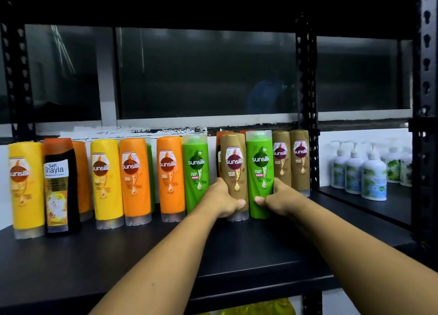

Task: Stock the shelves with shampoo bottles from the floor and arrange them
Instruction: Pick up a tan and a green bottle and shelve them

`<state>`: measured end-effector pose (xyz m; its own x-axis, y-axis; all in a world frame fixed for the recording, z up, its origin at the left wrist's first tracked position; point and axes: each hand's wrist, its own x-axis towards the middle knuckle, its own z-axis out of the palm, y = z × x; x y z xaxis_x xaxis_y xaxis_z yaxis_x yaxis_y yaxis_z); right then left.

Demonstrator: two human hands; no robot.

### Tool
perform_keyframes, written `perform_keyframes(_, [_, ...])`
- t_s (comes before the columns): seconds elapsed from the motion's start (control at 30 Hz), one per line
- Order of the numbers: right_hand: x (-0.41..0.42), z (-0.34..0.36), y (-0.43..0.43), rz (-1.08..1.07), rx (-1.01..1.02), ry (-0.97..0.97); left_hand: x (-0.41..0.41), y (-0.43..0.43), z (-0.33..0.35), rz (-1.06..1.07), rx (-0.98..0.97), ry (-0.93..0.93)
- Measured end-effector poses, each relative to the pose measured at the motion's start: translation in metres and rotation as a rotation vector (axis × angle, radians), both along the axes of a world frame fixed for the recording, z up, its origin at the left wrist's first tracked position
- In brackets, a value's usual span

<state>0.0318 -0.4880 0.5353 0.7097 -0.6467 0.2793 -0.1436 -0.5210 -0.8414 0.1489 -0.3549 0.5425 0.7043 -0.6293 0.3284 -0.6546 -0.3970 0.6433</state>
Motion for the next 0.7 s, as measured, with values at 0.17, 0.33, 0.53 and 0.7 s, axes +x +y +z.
perform_keyframes(0.17, [0.004, -0.014, -0.003, -0.006, -0.020, -0.088, 0.007, -0.007, -0.016, 0.051, -0.127, -0.043])
perform_keyframes(0.33, [-0.003, -0.020, -0.004, -0.013, -0.146, -0.119, 0.003, -0.004, -0.020, 0.092, -0.128, -0.116])
perform_keyframes(0.53, [-0.005, -0.018, 0.000, -0.070, -0.224, -0.059, -0.001, -0.001, -0.019, 0.136, -0.104, -0.120])
perform_keyframes(0.7, [-0.005, -0.018, 0.001, -0.107, -0.252, -0.030, 0.001, 0.002, -0.019, 0.185, -0.056, -0.131])
